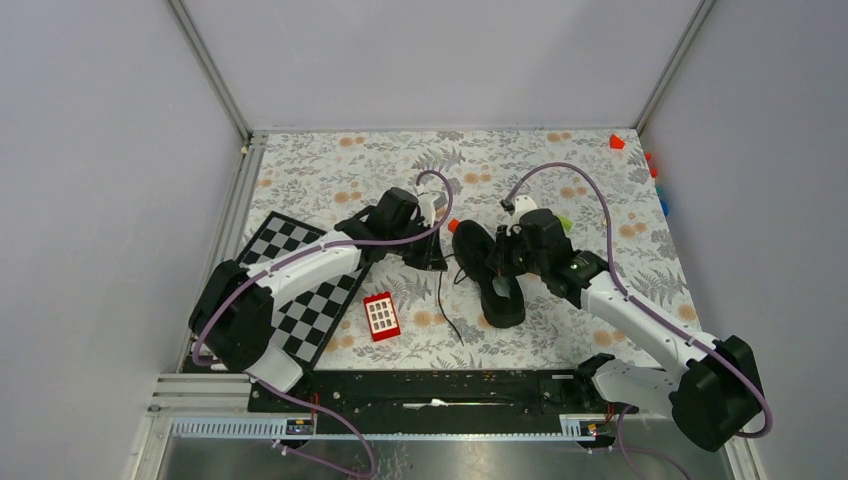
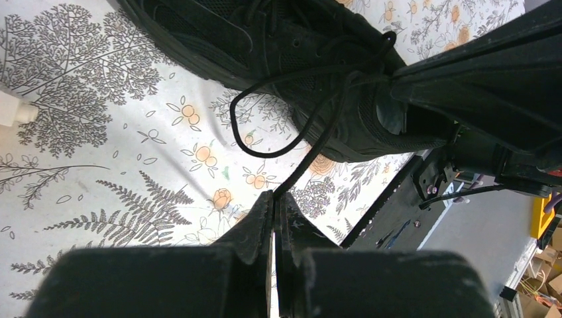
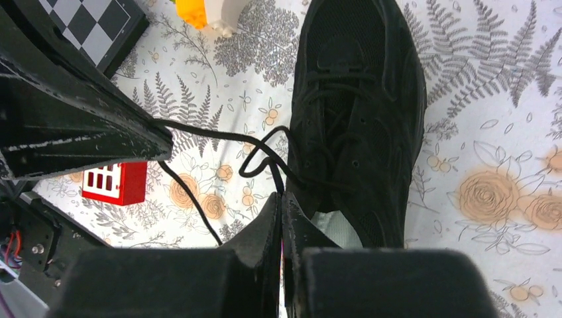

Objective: Tie the shoes
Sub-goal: Cross the shoelace with the shoelace.

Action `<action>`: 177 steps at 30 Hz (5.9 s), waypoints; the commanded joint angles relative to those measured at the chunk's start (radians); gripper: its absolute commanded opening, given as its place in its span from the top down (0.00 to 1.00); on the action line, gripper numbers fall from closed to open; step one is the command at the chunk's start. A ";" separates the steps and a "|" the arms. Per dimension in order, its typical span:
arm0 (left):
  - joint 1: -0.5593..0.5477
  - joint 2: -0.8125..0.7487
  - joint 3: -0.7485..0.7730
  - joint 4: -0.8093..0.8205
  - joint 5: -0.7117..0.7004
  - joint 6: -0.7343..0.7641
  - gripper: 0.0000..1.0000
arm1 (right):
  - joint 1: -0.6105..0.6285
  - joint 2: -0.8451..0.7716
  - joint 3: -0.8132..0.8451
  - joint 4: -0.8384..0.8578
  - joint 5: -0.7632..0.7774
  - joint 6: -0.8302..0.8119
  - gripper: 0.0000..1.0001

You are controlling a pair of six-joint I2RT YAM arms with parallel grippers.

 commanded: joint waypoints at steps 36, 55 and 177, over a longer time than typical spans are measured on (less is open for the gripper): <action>-0.129 0.019 0.060 -0.003 -0.030 -0.005 1.00 | -0.187 -0.240 0.168 -0.199 0.322 -0.113 1.00; -0.190 0.066 0.144 -0.018 -0.093 -0.035 1.00 | -0.292 -0.220 0.028 -0.160 -0.087 -0.160 0.58; -0.095 0.017 0.060 -0.033 -0.002 0.027 1.00 | 0.162 -0.055 -0.131 0.284 0.329 -0.391 1.00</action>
